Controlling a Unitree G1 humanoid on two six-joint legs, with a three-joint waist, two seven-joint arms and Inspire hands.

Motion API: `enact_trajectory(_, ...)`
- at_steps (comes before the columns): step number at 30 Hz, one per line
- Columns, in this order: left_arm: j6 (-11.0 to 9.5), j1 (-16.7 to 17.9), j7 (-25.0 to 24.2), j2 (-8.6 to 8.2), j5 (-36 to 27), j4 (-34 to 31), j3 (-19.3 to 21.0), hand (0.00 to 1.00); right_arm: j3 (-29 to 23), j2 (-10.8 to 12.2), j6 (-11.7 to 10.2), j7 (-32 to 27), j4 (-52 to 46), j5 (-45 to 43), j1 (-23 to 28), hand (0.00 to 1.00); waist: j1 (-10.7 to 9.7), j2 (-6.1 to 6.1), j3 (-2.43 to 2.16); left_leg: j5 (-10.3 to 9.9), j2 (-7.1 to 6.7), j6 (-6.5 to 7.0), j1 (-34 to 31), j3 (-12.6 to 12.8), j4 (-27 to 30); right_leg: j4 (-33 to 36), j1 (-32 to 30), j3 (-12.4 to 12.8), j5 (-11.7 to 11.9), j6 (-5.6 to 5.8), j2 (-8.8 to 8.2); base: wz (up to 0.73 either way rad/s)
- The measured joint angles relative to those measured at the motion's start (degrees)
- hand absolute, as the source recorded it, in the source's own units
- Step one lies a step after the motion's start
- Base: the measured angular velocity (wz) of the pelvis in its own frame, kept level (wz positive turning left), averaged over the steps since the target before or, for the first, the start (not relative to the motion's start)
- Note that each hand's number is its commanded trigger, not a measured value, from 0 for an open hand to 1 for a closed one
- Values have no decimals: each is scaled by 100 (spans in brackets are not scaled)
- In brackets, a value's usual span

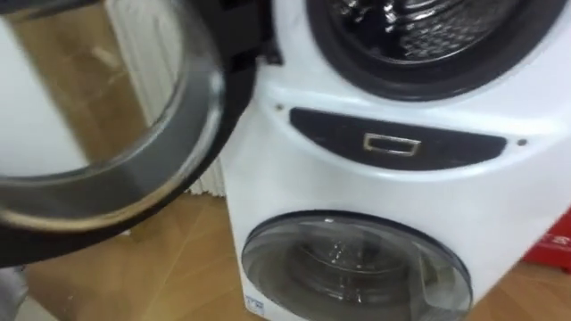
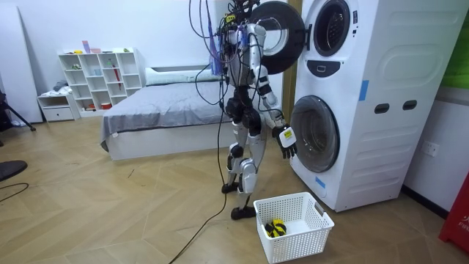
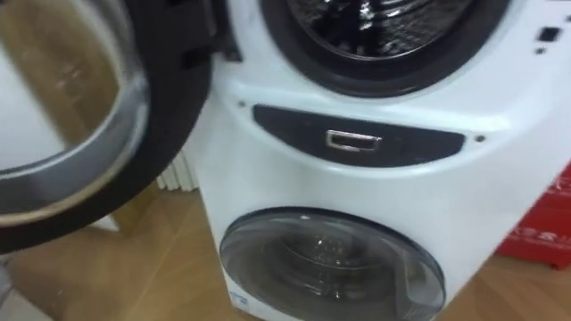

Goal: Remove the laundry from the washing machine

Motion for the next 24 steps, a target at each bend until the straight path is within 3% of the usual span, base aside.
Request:
enact_trajectory(1,4,174,-1,-55,20,-224,-61,0,1,0,9,5,40,4,-54,0,-7,-1,0,9,-16,15,-1,2,-1,0,0,-5,1,2,-24,18)
enact_trajectory(3,5,629,-5,-452,183,-991,-343,0,291,10,13,-3,39,94,-125,0,-42,0,1,62,-113,105,-61,0,11,2,-22,-13,45,66,-124,13)
enact_trajectory(5,5,860,-42,-636,229,-1428,-741,0,640,24,13,3,42,333,-155,0,-42,-2,0,116,-169,166,-140,-10,13,8,-81,5,103,84,-178,11)
enact_trajectory(7,4,855,-210,-681,393,-1597,-1160,0,850,63,10,1,106,515,-271,0,-104,1,1,164,-239,218,-205,4,-5,5,-128,5,144,139,-248,-1)
enact_trajectory(8,-117,960,-426,-705,611,-1785,-1448,0,909,98,-23,-6,101,541,-284,0,-136,-2,-1,186,-277,251,-231,42,15,3,-149,-3,152,151,-292,-10)
enact_trajectory(11,-118,949,-572,-833,777,-2066,-1793,0,1145,134,-26,-110,35,612,-335,0,-300,-25,-13,271,-311,257,-288,214,-11,4,-227,1,192,234,-379,-22)
enact_trajectory(13,-263,778,-697,-936,637,-2318,-1833,0,1237,163,-51,-142,0,744,-409,0,-483,-51,-47,291,-298,272,-294,333,-28,-16,-300,31,184,313,-392,-40)
enact_trajectory(14,-547,610,-811,-1066,524,-2415,-1907,0,1291,162,-71,-185,-18,768,-348,0,-585,-31,-73,363,-295,233,-264,400,-96,-30,-341,37,129,334,-401,-25)
enact_trajectory(16,-980,526,-1016,-1150,468,-2408,-2036,0,1326,165,-62,-225,29,789,-269,0,-651,-46,-145,474,-303,198,-128,526,-327,-13,-391,118,135,317,-401,-38)
enact_trajectory(17,-1092,574,-1197,-1153,320,-2374,-2171,0,1343,183,-47,-232,47,925,-260,0,-747,-57,-177,510,-290,177,-10,573,-440,2,-369,185,153,331,-381,-38)
enact_trajectory(19,-1135,591,-1548,-1234,330,-2375,-2511,0,1358,217,-46,-247,106,1091,-284,0,-802,-55,-195,511,-244,172,48,609,-440,4,-346,227,134,297,-333,-17)
enact_trajectory(21,-1206,601,-1801,-1348,337,-2349,-2787,0,1441,228,-45,-258,116,1207,-300,0,-803,-74,-185,512,-200,139,98,638,-463,9,-346,269,123,265,-286,-10)
enact_trajectory(24,-1326,625,-2125,-1210,331,-2101,-3183,0,1605,223,-26,-306,103,1174,-408,0,-849,-112,-183,482,-126,62,212,669,-526,12,-284,302,78,177,-203,-8)
